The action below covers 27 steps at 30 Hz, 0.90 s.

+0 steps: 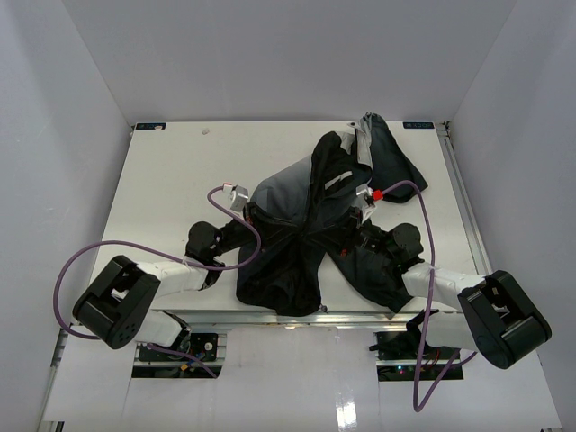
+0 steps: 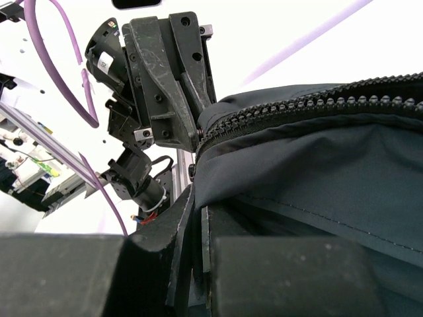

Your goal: Zip up the jacket

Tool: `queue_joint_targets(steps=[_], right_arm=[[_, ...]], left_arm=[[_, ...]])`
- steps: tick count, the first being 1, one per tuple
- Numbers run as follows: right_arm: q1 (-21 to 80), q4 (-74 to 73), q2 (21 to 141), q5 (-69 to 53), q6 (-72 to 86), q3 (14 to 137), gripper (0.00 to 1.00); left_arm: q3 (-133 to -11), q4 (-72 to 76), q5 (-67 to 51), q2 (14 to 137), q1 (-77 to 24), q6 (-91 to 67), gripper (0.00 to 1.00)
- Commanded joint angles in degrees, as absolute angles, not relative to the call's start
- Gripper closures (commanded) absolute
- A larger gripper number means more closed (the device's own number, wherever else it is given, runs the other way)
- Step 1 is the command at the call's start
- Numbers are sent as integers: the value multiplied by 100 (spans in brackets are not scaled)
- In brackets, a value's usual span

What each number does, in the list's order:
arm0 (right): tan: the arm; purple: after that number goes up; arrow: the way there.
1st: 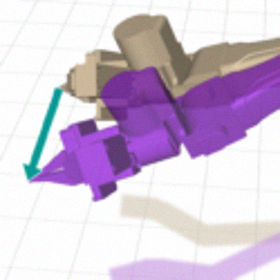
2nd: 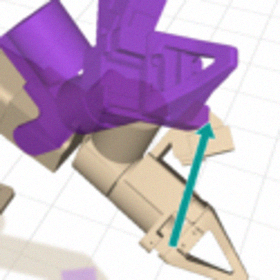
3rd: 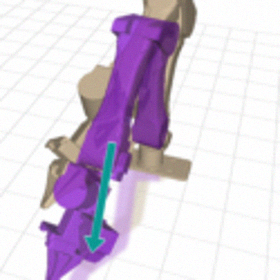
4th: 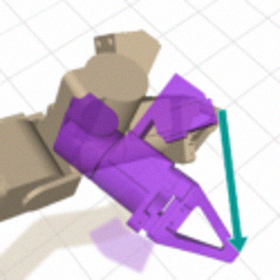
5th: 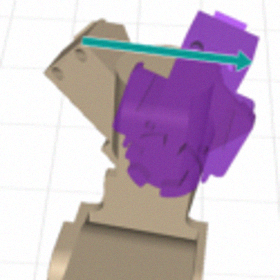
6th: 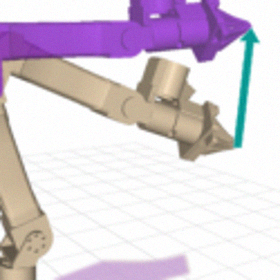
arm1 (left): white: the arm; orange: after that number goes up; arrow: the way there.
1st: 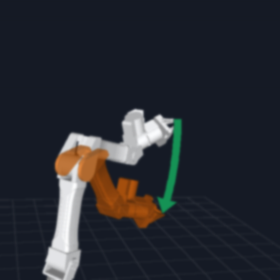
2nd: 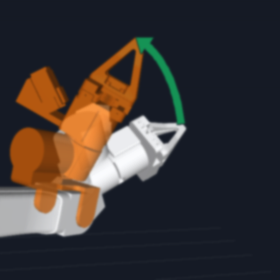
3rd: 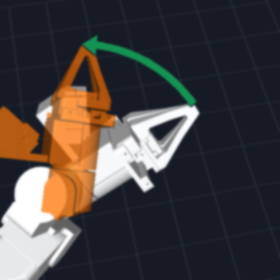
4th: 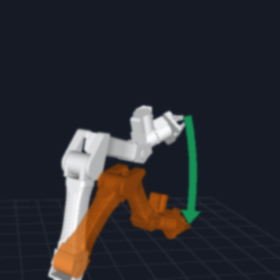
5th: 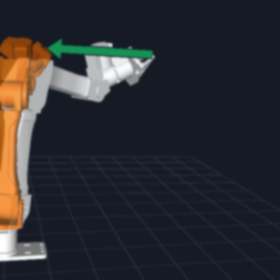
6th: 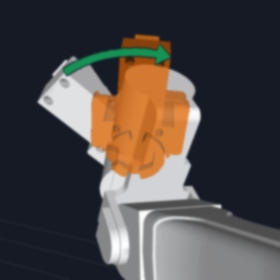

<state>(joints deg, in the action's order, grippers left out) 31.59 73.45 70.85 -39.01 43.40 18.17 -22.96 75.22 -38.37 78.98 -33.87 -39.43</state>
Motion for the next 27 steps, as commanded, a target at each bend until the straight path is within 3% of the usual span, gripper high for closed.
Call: queue_joint_targets(steps=[1, 27], right_arm=[[3196, 7893, 6996, -3737, 4386, 2086, 92], [3105, 6692, 6719, -3184, 3895, 2463, 92]], left_arm=[[-2241, 7987, -3946, 7899, -3440, -3855, 100], [-2092, 7541, -4187, 7619, -3489, -3439, 100]])
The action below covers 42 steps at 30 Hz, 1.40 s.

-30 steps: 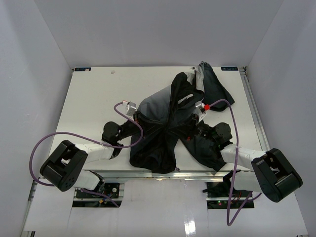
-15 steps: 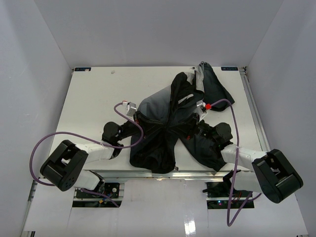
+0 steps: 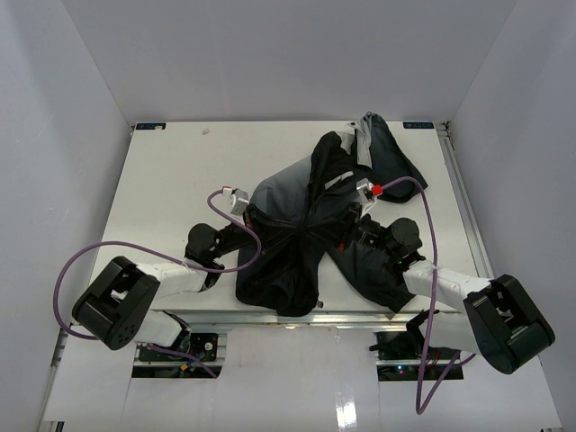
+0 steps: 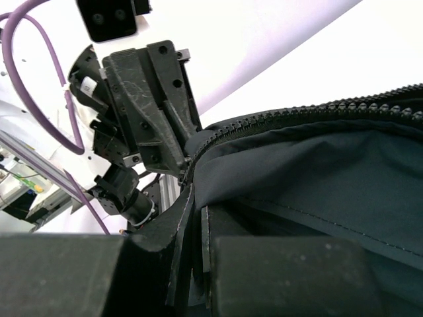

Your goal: Zip up the jacket

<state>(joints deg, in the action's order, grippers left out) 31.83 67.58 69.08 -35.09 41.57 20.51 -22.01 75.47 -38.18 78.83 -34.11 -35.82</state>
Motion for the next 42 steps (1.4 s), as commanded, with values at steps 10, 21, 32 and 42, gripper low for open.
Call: queue_joint_targets(steps=[10, 21, 32, 42], right_arm=[[2833, 6123, 6636, -3123, 3709, 2652, 92], [2798, 5865, 6463, -3316, 3603, 2795, 92], [2738, 5341, 6691, -3739, 3450, 3390, 92], [2654, 4809, 6828, -3971, 3227, 3734, 92]], left_arm=[[-2217, 6804, -4246, 7417, -3489, -3253, 100], [-2332, 6254, -4043, 7424, -3489, -2965, 100], [-2599, 5587, -4060, 7516, -3489, -2680, 100], [-2698, 5510, -4297, 7647, -3489, -2697, 100]])
